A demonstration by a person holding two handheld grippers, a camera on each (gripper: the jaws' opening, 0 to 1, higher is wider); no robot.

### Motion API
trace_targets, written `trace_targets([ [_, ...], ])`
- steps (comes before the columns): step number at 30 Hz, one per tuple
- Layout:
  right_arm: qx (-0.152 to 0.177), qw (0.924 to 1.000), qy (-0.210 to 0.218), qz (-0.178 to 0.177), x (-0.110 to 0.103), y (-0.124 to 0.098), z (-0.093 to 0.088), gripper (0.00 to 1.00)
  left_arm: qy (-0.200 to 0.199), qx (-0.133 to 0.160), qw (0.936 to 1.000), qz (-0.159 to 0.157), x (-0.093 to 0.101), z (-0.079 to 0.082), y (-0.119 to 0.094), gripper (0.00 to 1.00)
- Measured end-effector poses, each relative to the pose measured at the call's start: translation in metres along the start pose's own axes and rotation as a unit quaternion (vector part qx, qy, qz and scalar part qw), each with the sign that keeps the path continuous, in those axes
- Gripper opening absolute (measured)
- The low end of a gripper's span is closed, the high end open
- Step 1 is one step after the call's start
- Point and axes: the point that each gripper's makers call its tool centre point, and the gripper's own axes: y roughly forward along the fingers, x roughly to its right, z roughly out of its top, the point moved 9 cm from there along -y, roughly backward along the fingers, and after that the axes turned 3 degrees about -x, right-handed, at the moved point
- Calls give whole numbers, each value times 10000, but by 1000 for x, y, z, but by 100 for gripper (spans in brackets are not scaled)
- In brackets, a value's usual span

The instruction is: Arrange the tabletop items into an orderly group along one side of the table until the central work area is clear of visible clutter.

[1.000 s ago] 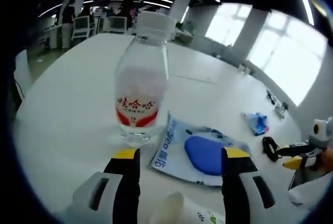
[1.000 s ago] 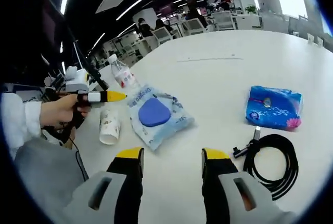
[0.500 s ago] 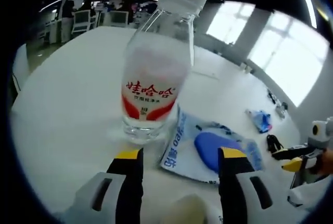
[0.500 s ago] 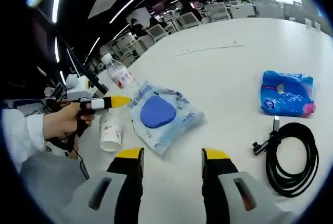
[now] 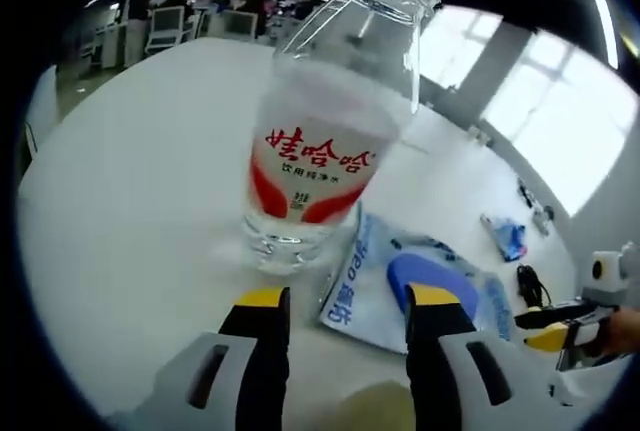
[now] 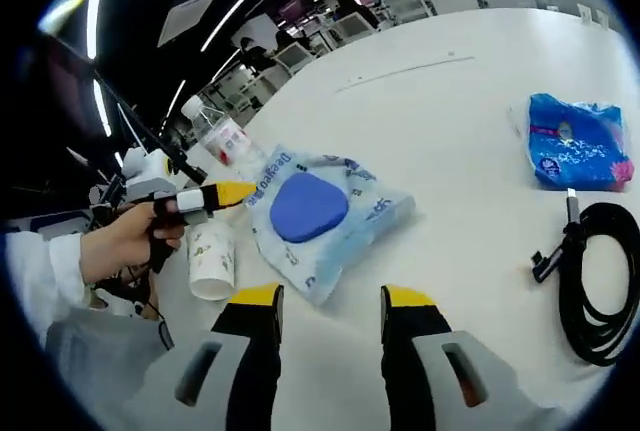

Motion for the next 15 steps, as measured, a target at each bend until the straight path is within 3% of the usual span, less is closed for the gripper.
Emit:
trace_targets([
  [6, 39, 10000, 77, -31, 3, 3, -1, 27, -20, -91, 9999, -79, 14, -8, -3, 25],
  [12, 102, 9995, 284, 18, 4, 9, -1, 21, -129, -135, 9997, 126, 6, -10, -5, 9],
  [15, 73, 9997, 221, 102, 2, 14, -2, 17, -268, -68, 9996, 52, 1, -9, -5, 5],
])
